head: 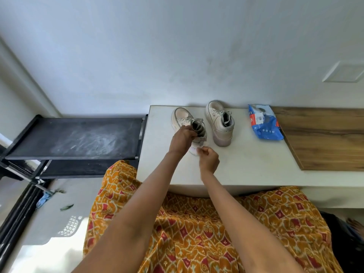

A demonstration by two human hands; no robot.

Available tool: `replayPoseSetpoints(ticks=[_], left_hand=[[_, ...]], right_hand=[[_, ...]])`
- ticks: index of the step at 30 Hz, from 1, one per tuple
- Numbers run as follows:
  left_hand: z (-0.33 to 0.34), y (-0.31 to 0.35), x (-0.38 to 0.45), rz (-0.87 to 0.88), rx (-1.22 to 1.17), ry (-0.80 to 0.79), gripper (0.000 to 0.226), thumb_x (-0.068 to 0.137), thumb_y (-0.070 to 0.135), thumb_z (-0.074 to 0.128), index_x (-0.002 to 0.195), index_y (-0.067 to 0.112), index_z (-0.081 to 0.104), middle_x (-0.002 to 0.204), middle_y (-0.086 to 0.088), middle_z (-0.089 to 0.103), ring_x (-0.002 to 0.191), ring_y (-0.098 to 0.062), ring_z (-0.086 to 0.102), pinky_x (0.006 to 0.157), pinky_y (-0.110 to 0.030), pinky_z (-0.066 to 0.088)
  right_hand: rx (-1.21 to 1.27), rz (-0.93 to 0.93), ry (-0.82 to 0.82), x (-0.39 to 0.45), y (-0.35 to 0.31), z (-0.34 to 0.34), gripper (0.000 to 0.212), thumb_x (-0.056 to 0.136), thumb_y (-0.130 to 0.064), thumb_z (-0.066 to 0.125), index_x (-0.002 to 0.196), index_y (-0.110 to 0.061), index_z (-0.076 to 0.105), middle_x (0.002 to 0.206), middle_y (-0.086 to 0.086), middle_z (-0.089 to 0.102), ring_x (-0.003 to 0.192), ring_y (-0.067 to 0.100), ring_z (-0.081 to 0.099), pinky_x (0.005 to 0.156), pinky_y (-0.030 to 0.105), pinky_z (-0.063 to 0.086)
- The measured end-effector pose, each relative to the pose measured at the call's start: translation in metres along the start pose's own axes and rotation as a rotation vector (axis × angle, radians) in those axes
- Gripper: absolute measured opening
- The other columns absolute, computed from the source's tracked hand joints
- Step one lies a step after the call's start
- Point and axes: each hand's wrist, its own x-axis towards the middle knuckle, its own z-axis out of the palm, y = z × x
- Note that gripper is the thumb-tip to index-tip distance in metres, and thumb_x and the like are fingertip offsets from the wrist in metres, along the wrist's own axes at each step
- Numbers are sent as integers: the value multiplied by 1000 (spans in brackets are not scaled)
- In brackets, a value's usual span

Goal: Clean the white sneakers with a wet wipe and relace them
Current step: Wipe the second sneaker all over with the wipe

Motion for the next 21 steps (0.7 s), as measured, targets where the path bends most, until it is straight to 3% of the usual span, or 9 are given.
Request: replayPoseSetpoints(ticks=[2,5,7,9,11,12,16,19,21], left_hand=[[7,1,-7,-54,-129,24,21,88,7,57,104,5,71,104,-12,62,104,-27,51,79,-35,45],[23,-2,-29,-183,-377,172,34,85,3,59,119,3,59,116,-12,56,110,-24,51,89,-26,41],[32,-3,-45,-419,-533,303,36,86,13,64,120,7,54,115,-9,53,104,-19,53,86,-25,43],[40,-2,-53,-569,-671,224,33,86,25,66,113,9,55,106,-7,61,92,-18,59,78,-27,46],[44,2,-56,-566,-709,102,25,86,31,66,100,10,61,91,-8,67,79,-19,62,72,-32,48],[44,3,-55,-582,-716,117,22,86,31,66,92,10,63,82,-8,67,74,-20,61,69,-34,47],[40,1,-52,-813,-749,370,36,87,31,63,69,1,63,59,-8,56,55,-16,46,54,-29,36],[31,-11,-42,-898,-726,436,32,90,24,60,67,2,63,62,-12,57,56,-19,46,56,-29,37],[27,-15,-30,-914,-688,456,18,89,17,57,88,3,68,85,-17,66,75,-26,58,69,-32,44]], right_hand=[[-79,-32,-81,-5,4,4,15,85,-22,66,94,-13,74,94,6,73,88,24,64,66,22,39],[-22,4,-60,-9,3,6,16,87,-23,62,94,-17,74,91,6,72,81,21,62,63,23,39],[37,-1,-34,-11,2,2,16,88,-23,61,94,-15,73,91,6,72,79,18,61,63,23,40],[31,-45,-86,-11,0,-3,16,89,-21,60,96,-13,71,92,5,71,82,18,62,66,24,43],[19,-86,-161,-11,-3,-7,18,91,-17,54,99,-13,69,96,5,70,87,20,63,70,26,45],[15,-98,-186,-11,-6,-9,20,91,-15,51,99,-14,69,97,5,71,88,20,63,69,26,45],[-29,-222,-62,-5,-23,-25,25,88,-21,47,86,-12,71,87,2,70,81,16,62,58,22,39],[-53,-347,-48,15,-31,-30,15,85,-24,62,93,-11,64,97,7,61,87,16,60,67,22,41],[-161,-419,-146,28,-30,-27,26,80,-29,71,99,-12,65,101,6,55,87,12,54,70,22,41]])
